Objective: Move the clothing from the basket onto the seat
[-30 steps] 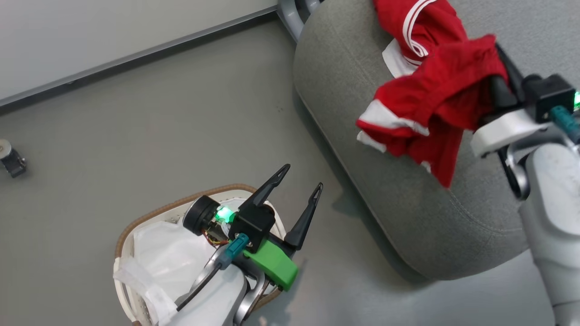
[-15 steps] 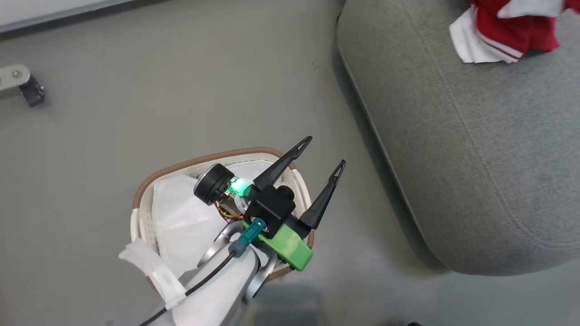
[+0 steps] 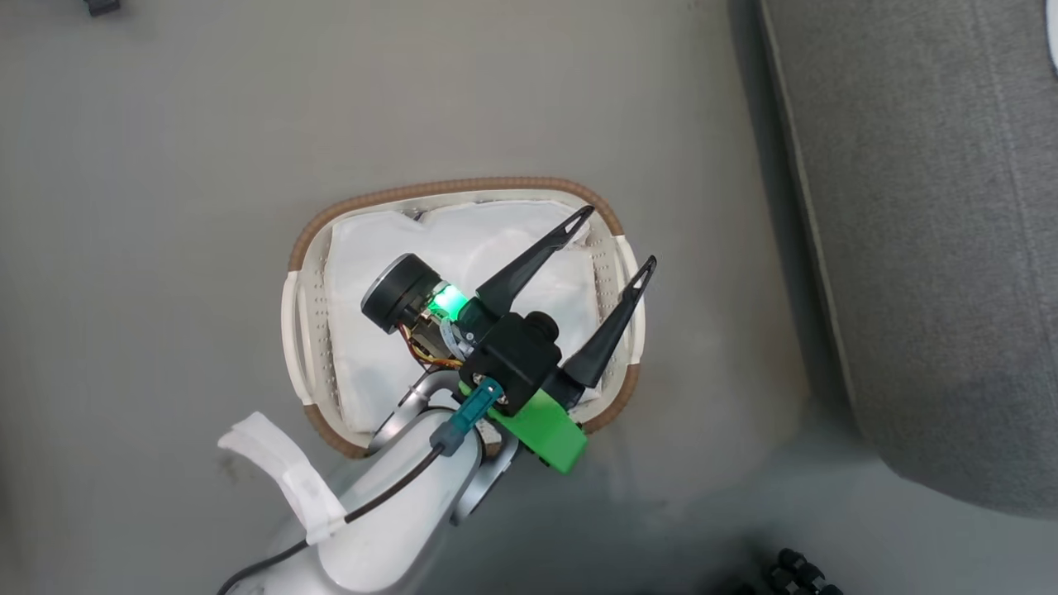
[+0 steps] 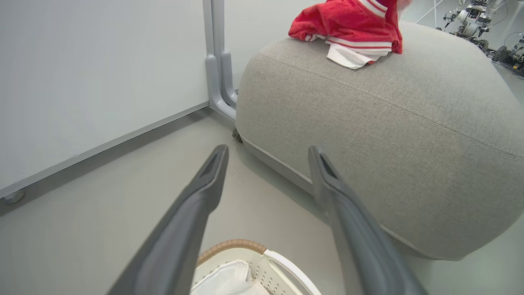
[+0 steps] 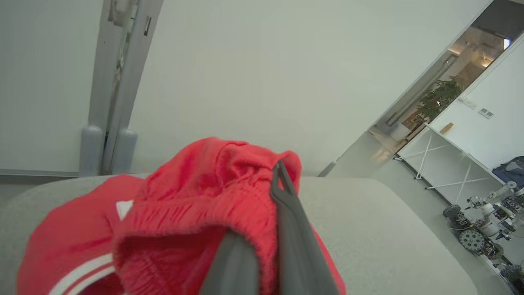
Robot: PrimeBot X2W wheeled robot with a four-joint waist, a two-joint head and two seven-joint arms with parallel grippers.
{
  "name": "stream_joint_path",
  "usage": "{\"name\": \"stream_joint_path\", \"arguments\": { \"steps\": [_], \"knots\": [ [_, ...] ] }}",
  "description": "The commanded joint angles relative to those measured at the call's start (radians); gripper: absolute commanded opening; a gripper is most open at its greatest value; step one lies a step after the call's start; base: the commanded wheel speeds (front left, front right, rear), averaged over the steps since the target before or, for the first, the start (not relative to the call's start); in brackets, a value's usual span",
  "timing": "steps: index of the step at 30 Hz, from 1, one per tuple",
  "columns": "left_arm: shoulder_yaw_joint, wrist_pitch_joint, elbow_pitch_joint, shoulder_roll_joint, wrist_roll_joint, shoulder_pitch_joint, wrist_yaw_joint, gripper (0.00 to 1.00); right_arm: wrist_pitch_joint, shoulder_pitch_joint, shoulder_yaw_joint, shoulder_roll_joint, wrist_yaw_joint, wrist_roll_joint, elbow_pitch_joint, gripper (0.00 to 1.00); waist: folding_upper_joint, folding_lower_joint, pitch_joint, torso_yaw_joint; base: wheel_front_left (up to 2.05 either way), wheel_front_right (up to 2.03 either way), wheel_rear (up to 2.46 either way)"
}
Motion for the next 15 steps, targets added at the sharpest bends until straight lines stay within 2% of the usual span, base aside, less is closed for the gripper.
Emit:
{"name": "stream_joint_path", "arguments": {
  "steps": [1,4,8,9,11,12,13,15],
  "knots": [
    [0.0,0.001,-0.001,0.006,0.003,-0.021,0.008,1.0,-0.02,0.025,-0.011,0.015,-0.001,-0.017,0.022,0.0,-0.0001,-0.0001,0.067,0.048,0.0,0.0,0.0],
    [0.001,0.0,0.003,0.012,-0.001,-0.021,0.01,1.0,-0.056,0.066,-0.023,0.083,-0.001,-0.051,0.083,0.0,-0.0001,-0.0001,0.068,0.037,0.0,0.0,0.0],
    [0.002,0.001,0.001,0.017,-0.004,-0.024,0.016,1.0,-0.081,0.094,-0.028,0.13,-0.001,-0.078,0.112,0.0,-0.0001,-0.0001,0.058,0.017,0.0,0.0,0.0],
    [0.002,0.001,0.001,0.018,-0.005,-0.024,0.017,1.0,-0.086,0.098,-0.029,0.138,-0.001,-0.082,0.111,0.08,-0.0001,-0.0001,0.055,0.013,0.0,0.0,0.0],
    [0.001,0.002,0.002,0.02,-0.009,-0.023,0.017,1.0,-0.091,0.109,-0.028,0.159,-0.001,-0.089,0.1,0.4,-0.0001,-0.0001,0.048,0.004,0.0,0.0,0.0],
    [0.0,0.003,0.004,0.021,-0.01,-0.02,0.017,1.0,-0.094,0.114,-0.031,0.168,-0.001,-0.084,0.091,0.84,-0.0001,-0.0001,0.042,-0.001,0.0,0.0,0.0],
    [-0.002,0.004,0.005,0.022,-0.012,-0.018,0.017,1.0,-0.096,0.12,-0.031,0.175,-0.001,-0.082,0.085,1.0,-0.0001,-0.0001,0.037,-0.004,0.0,0.0,0.0],
    [-0.006,0.004,0.005,0.021,-0.018,-0.01,0.016,1.0,-0.096,0.134,-0.025,0.189,-0.001,-0.079,0.072,1.0,-0.0001,-0.0001,0.023,-0.013,0.0,0.0,0.0]
  ]
}}
